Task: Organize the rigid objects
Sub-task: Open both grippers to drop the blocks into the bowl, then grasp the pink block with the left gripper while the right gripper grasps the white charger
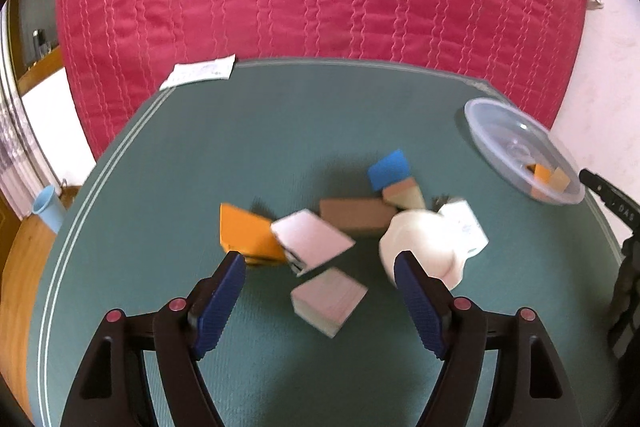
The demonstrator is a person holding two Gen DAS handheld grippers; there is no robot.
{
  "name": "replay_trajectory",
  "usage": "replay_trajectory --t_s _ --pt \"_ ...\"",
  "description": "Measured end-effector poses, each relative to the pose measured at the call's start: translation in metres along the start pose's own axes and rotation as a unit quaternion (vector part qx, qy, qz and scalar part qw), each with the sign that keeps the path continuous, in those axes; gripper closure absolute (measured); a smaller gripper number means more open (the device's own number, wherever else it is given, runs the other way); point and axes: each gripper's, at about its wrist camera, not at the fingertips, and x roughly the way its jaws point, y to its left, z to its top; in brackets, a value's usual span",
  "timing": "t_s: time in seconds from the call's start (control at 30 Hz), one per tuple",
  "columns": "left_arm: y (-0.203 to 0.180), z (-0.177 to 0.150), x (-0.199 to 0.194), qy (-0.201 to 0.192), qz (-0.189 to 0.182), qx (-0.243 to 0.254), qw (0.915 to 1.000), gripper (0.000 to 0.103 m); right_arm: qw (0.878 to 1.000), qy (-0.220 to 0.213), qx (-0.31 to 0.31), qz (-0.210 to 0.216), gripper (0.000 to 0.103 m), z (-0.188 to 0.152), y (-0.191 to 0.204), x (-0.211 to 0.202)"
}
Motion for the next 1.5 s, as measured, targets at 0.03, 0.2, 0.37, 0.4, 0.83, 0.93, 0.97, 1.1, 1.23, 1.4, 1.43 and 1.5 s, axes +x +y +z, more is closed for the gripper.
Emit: replay_trajectory --t_s 0.03,0.2,0.37,0.4,0.83,0.93,0.97,1.1,1.23,1.4,1.43,1.5 --pt "0.001 -0.002 0.001 0.002 -0.001 0.001 1.0 0.023 1.0 0.001 -0.004 0.005 0.056 0.0 0.004 -0.002" --pt "-0.001 -0.008 0.006 0.009 -0.014 0.013 0.9998 0.024 0.999 0.01 -0.019 0.045 0.056 0.0 0.028 -0.009" --pt "0.001 -0.01 0.013 0.018 -0.03 0.021 0.9992 0.039 0.994 0.03 -0.045 0.094 0.056 -0.004 0.063 -0.008" --pt "0.001 -0.011 0.014 0.021 -0.035 0.022 0.9989 0.043 0.993 0.035 -0.047 0.104 0.056 -0.005 0.069 -0.007" --pt "-0.005 -0.019 0.013 0.026 -0.057 0.037 0.9974 0.064 0.969 0.122 -0.093 0.194 0.056 -0.024 0.138 0.024" --pt "-0.004 -0.02 0.009 0.022 -0.054 0.036 0.9976 0.064 0.965 0.142 -0.103 0.195 0.056 -0.029 0.145 0.032" --pt "-0.005 -0.021 0.007 0.019 -0.054 0.037 0.9976 0.064 0.963 0.15 -0.106 0.196 0.056 -0.031 0.147 0.035" --pt "-0.006 -0.024 0.0 0.012 -0.057 0.041 0.9974 0.064 0.961 0.159 -0.12 0.193 0.056 -0.037 0.157 0.04" --pt "-0.004 -0.023 -0.004 0.005 -0.058 0.039 0.9975 0.064 0.959 0.16 -0.128 0.197 0.056 -0.034 0.168 0.044" --pt "-0.002 -0.023 -0.005 0.002 -0.065 0.037 0.9972 0.064 0.958 0.156 -0.142 0.195 0.044 -0.031 0.184 0.052" --pt "-0.002 -0.023 -0.005 0.002 -0.066 0.036 0.9971 0.064 0.959 0.153 -0.142 0.192 0.041 -0.03 0.185 0.054" --pt "-0.001 -0.023 -0.004 0.004 -0.068 0.035 0.9971 0.064 0.959 0.15 -0.142 0.193 0.04 -0.027 0.187 0.059"
